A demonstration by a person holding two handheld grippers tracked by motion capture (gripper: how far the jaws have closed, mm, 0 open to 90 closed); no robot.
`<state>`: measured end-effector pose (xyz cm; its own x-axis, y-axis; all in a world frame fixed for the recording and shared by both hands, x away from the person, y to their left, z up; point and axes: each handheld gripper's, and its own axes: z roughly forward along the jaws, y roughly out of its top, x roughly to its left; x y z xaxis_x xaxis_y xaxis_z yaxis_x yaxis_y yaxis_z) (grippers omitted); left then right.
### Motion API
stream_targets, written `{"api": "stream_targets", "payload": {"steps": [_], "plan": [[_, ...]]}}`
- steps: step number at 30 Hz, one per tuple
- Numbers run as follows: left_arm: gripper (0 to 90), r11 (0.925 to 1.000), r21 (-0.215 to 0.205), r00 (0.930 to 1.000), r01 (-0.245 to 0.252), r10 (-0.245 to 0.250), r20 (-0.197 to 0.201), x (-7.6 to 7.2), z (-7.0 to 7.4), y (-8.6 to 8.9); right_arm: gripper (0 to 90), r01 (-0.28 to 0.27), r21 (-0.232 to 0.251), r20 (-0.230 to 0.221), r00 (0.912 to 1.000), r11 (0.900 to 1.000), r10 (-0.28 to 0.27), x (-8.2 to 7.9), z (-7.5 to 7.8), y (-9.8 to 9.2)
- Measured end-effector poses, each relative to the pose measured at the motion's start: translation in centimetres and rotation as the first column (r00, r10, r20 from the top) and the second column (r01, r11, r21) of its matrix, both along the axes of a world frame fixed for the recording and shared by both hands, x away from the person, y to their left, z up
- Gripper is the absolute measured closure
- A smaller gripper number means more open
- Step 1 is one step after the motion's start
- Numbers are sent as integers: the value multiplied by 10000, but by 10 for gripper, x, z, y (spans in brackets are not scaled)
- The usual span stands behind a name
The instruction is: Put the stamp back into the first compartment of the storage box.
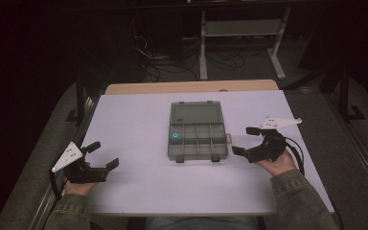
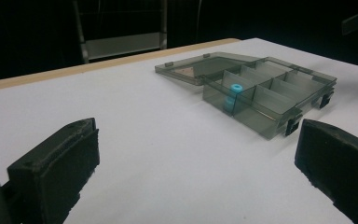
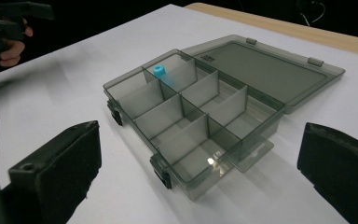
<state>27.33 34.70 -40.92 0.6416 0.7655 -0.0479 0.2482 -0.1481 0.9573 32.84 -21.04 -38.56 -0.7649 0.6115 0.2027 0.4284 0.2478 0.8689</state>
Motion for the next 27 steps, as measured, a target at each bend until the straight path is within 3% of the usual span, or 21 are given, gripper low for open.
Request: {"api": "stream_targets", "payload": {"steps": [15, 27], "plan": [[0, 10000, 81, 10000, 27, -27, 14, 0, 0, 0, 0, 566, 63, 252, 9981, 9984, -567, -17, -9, -20], [0, 9999, 108, 10000, 7, -7, 22, 0, 0, 1, 0, 940, 781, 768, 9920, 9925, -1000, -31, -17, -38]]}}
